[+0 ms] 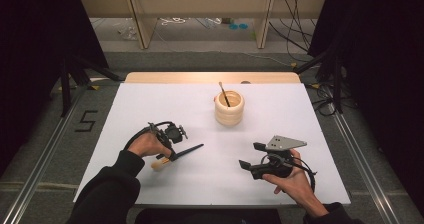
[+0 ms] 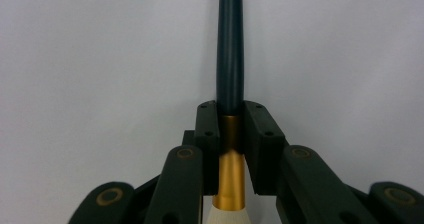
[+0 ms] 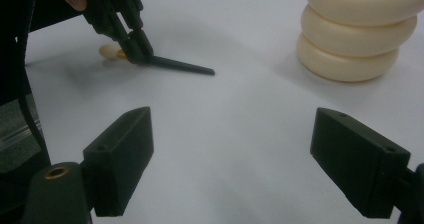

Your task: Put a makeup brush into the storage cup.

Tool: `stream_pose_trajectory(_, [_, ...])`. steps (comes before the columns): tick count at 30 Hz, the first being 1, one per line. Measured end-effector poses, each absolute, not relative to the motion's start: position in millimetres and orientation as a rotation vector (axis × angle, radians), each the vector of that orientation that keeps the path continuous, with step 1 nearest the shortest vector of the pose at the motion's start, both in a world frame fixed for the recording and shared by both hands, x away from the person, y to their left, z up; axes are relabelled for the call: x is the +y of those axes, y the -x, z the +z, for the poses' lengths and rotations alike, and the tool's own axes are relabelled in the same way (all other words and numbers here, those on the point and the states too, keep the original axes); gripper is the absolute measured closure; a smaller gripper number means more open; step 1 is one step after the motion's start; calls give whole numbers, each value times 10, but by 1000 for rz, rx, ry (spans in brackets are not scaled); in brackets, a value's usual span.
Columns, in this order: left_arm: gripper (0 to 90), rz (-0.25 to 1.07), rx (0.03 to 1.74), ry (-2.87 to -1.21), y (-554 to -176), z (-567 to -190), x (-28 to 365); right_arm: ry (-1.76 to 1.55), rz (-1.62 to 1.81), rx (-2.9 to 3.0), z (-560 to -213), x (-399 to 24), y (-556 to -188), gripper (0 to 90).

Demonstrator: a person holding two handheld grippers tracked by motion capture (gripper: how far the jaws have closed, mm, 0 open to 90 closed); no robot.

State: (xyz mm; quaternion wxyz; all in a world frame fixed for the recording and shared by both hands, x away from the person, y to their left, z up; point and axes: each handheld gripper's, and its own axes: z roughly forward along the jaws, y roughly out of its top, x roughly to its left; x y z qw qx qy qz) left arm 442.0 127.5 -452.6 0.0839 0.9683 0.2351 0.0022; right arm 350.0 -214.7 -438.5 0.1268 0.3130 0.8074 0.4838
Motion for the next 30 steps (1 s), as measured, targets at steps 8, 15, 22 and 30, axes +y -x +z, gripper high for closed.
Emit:
stream_pose_trajectory(8, [776,-43,658,-2833,-4324,-4417,1252,-864,1410,2343,-4360,-2103,-3471,182])
stream_pose_trajectory(15, [776,-83,605,-2788,-4240,-4322,1152,-766,1391,2343,-4334,-2024,-3428,182])
stream_pose_trajectory(22, [776,-105,583,-2751,-4187,-4261,1106,-621,1323,2329,-4300,-1893,-3347,194])
stream_pose_trajectory(30, [776,-146,555,-2706,-4122,-4247,994,-462,1271,2326,-4279,-1730,-3276,189])
